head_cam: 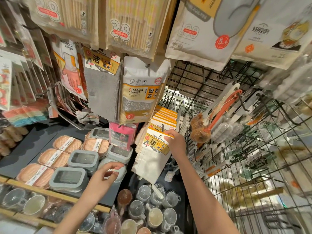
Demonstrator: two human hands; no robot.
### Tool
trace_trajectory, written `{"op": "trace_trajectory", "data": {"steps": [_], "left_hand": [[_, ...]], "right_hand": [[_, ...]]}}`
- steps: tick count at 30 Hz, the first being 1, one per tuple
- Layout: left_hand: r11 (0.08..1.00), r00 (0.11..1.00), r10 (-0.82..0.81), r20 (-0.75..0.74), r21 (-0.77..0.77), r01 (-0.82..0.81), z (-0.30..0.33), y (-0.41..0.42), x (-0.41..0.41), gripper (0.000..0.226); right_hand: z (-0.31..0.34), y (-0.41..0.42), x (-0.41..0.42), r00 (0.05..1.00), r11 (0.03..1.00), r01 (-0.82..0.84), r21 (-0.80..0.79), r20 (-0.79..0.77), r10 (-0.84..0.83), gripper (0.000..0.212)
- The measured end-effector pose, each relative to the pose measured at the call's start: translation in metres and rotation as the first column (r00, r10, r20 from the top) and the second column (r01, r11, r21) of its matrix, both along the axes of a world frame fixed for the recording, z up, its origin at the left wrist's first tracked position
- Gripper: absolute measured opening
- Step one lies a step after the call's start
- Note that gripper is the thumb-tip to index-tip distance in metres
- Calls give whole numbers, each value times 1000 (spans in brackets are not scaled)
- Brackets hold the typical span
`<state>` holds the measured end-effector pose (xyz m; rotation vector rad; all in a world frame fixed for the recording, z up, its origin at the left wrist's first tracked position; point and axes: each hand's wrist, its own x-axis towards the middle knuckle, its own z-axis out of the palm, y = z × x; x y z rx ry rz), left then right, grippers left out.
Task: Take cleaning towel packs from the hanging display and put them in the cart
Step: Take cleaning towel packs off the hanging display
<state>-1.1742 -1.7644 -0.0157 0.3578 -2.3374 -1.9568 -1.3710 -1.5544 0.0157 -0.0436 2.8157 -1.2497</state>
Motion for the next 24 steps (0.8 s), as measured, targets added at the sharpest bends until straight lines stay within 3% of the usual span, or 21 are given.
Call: {"op": "trace_trajectory", "data": {"steps": [13,19,24], "left_hand": [[1000,1000,11,7,22,-11,1,-7,6,52],[999,999,-51,-2,-3,51,12,9,-19,49],[958,976,-219,-11,-192,213,29,35,-68,47]], "right_hand": [[2,0,-7,998,992,53,-119,35,-49,17],[0,1,-13,993,997,10,-73,120,-1,25],[-5,1,-19,990,999,-30,-16,140,32,30]]}}
